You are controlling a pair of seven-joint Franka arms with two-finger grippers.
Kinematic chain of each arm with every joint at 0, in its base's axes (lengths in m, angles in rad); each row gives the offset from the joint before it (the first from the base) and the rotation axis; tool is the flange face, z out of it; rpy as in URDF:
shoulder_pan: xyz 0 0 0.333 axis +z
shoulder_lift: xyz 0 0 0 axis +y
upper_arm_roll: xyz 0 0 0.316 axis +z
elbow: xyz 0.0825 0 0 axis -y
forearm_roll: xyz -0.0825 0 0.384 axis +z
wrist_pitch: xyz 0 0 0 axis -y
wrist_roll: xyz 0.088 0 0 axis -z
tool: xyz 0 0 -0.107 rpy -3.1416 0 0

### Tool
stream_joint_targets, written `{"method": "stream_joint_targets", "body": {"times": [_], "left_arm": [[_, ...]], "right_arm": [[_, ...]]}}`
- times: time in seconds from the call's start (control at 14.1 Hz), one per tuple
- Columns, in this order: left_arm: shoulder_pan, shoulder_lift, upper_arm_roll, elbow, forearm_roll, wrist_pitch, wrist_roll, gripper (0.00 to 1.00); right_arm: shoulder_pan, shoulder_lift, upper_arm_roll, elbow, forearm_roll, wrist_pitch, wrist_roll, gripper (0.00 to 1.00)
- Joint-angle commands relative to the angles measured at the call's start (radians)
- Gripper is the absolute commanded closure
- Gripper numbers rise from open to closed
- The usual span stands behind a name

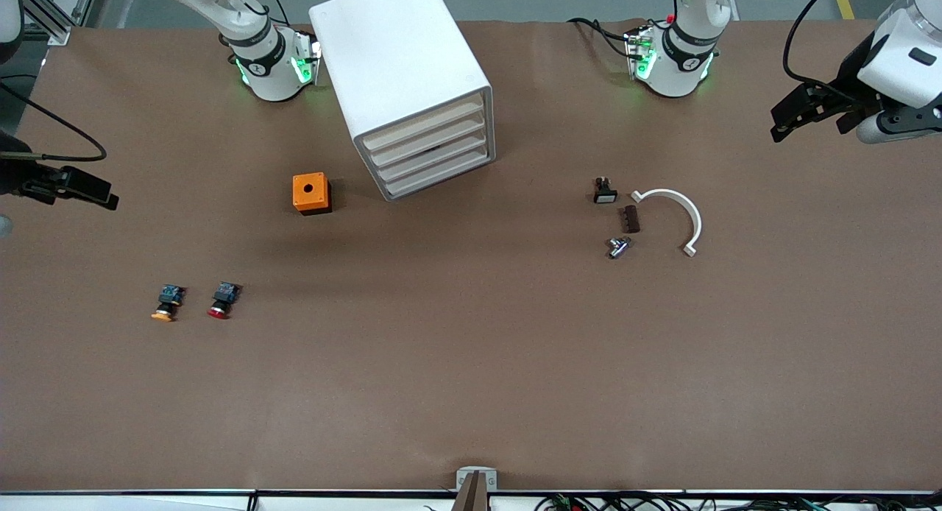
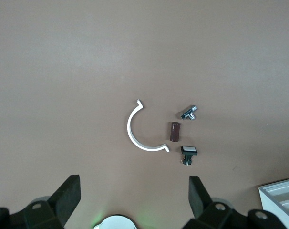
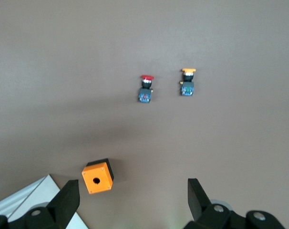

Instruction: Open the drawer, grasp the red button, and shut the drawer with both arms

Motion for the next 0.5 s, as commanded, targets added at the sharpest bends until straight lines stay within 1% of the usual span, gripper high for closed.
{"method": "stream_joint_targets", "body": {"times": [0.0, 0.21, 0.43], "left_arm": [[0.008, -0.025, -0.006, -0.023, 0.022, -0.007, 0.021, 0.00], [0.010, -0.032, -0.008, -0.023, 0.020, -0.003, 0.021, 0.00], [0.010, -0.063, -0.009, -0.071, 0.020, 0.029, 0.021, 0.00]], "right_arm": [[-0.001, -0.057, 0.011, -0.017, 0.007, -0.015, 0.014, 0.00], [0.002, -0.158, 0.013, -0.114, 0.004, 0.051, 0.011, 0.00], [-0.001, -0.169, 0.011, -0.117, 0.004, 0.036, 0.005, 0.00]]}}
